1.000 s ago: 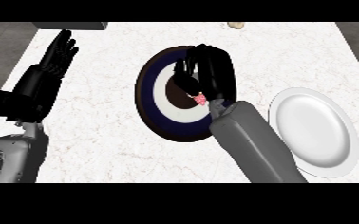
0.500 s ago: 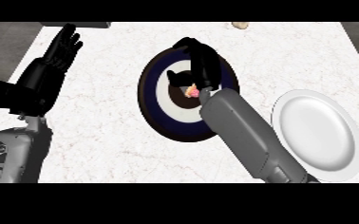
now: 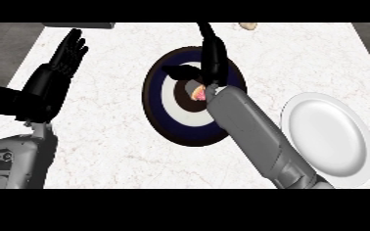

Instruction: Pick the cupcake from the plate and place it in the plate

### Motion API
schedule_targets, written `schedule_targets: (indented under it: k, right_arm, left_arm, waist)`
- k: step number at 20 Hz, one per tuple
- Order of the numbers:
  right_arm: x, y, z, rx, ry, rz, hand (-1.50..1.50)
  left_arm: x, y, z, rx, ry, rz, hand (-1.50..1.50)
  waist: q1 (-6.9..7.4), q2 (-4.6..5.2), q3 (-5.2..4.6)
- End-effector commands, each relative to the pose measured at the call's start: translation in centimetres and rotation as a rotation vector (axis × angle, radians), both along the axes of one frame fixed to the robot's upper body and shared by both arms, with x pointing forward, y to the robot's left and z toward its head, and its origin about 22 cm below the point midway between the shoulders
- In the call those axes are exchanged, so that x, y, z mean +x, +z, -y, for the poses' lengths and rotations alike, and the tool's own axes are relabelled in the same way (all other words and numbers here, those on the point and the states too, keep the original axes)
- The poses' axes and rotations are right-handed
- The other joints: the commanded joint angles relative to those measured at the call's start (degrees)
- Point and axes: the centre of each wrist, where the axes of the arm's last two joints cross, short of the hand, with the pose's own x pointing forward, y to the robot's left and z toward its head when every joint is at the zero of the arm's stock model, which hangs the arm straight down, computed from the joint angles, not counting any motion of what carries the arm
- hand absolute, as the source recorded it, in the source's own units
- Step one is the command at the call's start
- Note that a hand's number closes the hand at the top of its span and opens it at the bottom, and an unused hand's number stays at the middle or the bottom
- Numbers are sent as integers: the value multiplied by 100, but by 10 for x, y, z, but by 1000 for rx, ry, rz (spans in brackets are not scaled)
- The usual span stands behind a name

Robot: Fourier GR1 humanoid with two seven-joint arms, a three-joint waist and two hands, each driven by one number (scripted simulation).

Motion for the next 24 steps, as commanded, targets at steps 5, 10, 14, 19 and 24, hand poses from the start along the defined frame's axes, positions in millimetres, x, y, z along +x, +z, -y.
schedule_targets:
  k: [5,10,14,19,24]
  right_arm:
    - [-9,-14,32,260,-39,39,-150]
    - [-27,-19,92,317,-55,72,-150]
    - [-44,-38,151,338,-51,102,-150]
    - [-63,-59,208,305,-52,115,-150]
    - [-93,-59,254,285,-26,101,-150]
  left_arm:
    - [3,16,-19,13,38,2,0]
    - [-8,-7,-7,19,48,-3,0]
    - [-15,5,-12,8,58,8,0]
    - [-21,-9,-21,4,41,-11,0]
    - [-14,1,-34,-14,47,-6,0]
  waist:
    - [-202,-51,-1]
    - [-319,-78,-3]
    - [-290,-74,-1]
    - [-258,-64,-4]
    - [-274,-68,-6]
